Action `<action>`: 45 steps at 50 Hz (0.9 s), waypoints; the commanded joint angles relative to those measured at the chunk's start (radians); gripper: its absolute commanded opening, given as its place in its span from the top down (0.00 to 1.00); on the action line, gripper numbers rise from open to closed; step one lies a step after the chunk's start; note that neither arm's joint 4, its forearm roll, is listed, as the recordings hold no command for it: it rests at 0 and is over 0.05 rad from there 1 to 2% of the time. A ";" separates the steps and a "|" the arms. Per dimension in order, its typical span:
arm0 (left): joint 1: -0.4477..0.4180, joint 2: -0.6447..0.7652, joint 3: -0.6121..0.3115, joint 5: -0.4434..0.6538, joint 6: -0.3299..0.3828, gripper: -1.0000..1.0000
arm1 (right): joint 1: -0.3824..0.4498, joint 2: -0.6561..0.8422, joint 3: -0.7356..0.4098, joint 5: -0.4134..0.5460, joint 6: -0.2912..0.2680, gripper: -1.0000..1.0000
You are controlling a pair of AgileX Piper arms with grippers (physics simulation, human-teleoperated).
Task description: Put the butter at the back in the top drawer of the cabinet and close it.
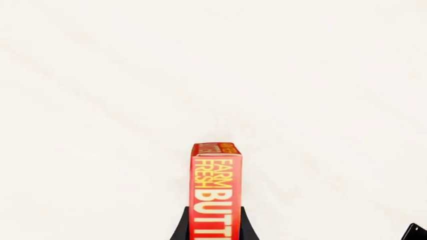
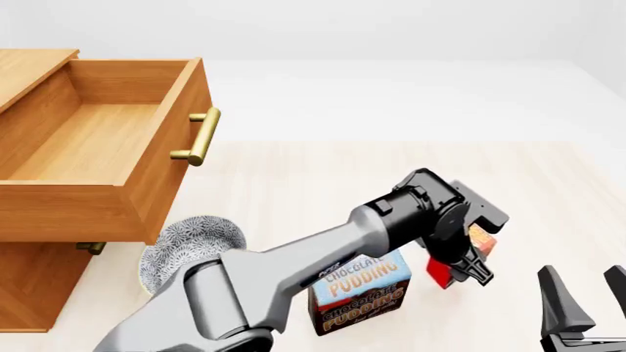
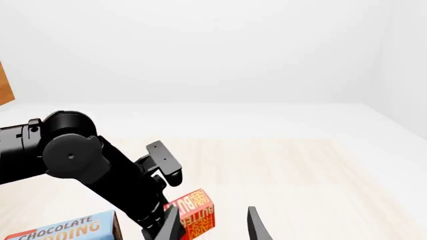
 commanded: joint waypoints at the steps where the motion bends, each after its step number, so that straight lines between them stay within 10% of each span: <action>1: 0.015 -0.069 0.040 -0.024 0.040 1.00 | 0.000 0.000 0.000 0.000 0.000 0.00; 45: 0.082 -0.317 0.263 -0.094 0.135 1.00 | 0.000 0.000 0.000 0.000 0.000 0.00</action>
